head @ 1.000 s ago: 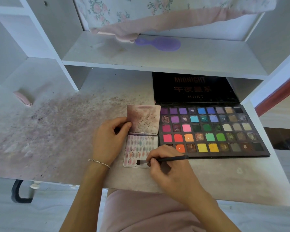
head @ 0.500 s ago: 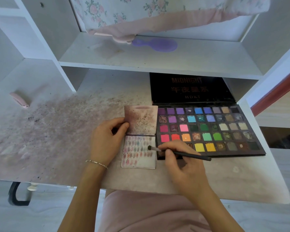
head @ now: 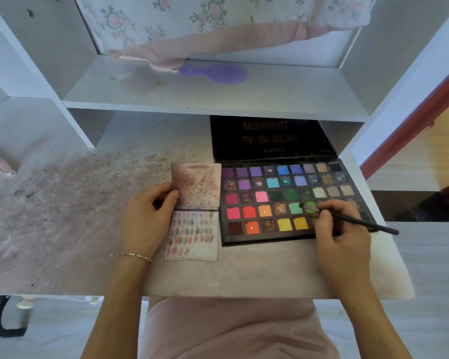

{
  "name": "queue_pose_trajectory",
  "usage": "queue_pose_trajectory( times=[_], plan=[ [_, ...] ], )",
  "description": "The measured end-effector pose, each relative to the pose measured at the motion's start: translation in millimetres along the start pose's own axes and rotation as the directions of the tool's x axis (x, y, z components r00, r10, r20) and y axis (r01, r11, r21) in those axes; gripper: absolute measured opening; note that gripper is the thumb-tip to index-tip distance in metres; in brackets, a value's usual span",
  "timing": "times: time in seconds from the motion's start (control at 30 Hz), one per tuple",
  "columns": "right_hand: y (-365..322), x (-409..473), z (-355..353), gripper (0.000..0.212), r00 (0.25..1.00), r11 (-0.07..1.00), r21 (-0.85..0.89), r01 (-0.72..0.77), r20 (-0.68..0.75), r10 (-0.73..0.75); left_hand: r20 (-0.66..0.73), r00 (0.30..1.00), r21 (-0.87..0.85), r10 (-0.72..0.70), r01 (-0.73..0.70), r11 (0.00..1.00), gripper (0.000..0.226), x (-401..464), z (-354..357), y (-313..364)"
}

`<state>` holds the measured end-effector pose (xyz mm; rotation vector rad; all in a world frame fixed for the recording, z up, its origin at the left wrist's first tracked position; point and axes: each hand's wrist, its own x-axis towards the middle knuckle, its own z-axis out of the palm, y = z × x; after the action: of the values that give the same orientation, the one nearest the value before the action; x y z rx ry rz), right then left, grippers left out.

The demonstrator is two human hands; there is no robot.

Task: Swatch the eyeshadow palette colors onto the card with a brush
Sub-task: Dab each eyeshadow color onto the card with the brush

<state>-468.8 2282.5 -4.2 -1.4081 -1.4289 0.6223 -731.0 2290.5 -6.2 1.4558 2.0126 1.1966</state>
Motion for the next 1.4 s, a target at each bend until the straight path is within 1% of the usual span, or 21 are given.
queue_pose_trajectory(
  times=[0.13, 0.33, 0.5, 0.6, 0.7, 0.77, 0.9, 1.0, 1.13, 1.23, 1.33, 1.4],
  plan=[
    [-1.6, 1.0, 1.1, 0.038, 1.000, 0.999, -0.042, 0.017, 0.005, -0.017, 0.004, 1.000, 0.014, 0.002, -0.002, 1.000, 0.018, -1.3, -0.9, 0.2],
    [-3.1, 1.2, 1.5, 0.040, 0.999, 0.998, -0.052, 0.045, 0.028, -0.044, -0.004, 1.000, 0.027, 0.012, -0.012, 1.000, 0.019, -1.5, 0.4, -0.2],
    [-2.7, 1.4, 2.7, 0.034, 0.995, 0.997, -0.051, 0.064, 0.079, -0.059, -0.005, 1.000, 0.024, 0.024, -0.024, 0.999, 0.018, -0.8, 0.4, -1.3],
    [-1.9, 1.3, 2.9, 0.029, 0.996, 0.996, -0.070, 0.059, 0.068, -0.054, -0.006, 1.000, 0.026, 0.030, -0.030, 0.999, 0.017, -1.0, 0.3, -2.2],
    [-2.4, 1.6, 2.5, 0.039, 0.998, 0.994, -0.098, 0.047, 0.055, -0.042, -0.004, 1.000, 0.026, 0.026, -0.026, 0.999, 0.018, -1.2, 0.0, -2.1],
    [-3.2, 1.4, 2.7, 0.040, 0.998, 0.994, -0.105, 0.045, 0.045, -0.040, 0.001, 1.000, 0.028, 0.024, -0.024, 0.999, 0.018, -1.2, -0.2, -1.9],
    [-2.4, 1.2, 3.0, 0.027, 0.999, 0.993, -0.105, 0.049, 0.019, -0.047, 0.000, 0.999, 0.041, 0.032, -0.032, 0.999, 0.019, -1.5, -0.6, -0.7],
    [-1.9, 1.7, 3.3, 0.024, 0.999, 0.991, -0.123, 0.049, 0.030, -0.045, 0.001, 0.999, 0.042, 0.035, -0.035, 0.998, 0.019, -1.9, -0.6, -0.6],
    [-3.0, 1.1, 2.5, 0.027, 0.999, 0.994, -0.099, 0.038, 0.008, -0.037, -0.002, 1.000, 0.034, 0.028, -0.027, 0.999, 0.018, -1.9, -0.2, -1.4],
    [-5.9, -0.2, 2.3, 0.032, 0.997, 0.994, -0.076, 0.072, 0.019, -0.071, -0.003, 0.999, 0.039, 0.035, -0.035, 0.999, 0.019, -1.2, 0.1, -2.3],
    [-10.4, -3.3, 7.7, 0.038, 0.998, 0.999, 0.009, 0.041, 0.042, -0.041, -0.005, 0.999, 0.032, 0.045, -0.045, 0.998, 0.019, -1.1, 0.5, -3.4],
    [-15.9, -7.5, 16.4, 0.031, 0.996, 0.997, 0.072, 0.036, 0.077, -0.041, -0.011, 0.999, 0.016, 0.049, -0.049, 0.999, 0.018, -0.8, 1.0, -3.9]
  ],
)
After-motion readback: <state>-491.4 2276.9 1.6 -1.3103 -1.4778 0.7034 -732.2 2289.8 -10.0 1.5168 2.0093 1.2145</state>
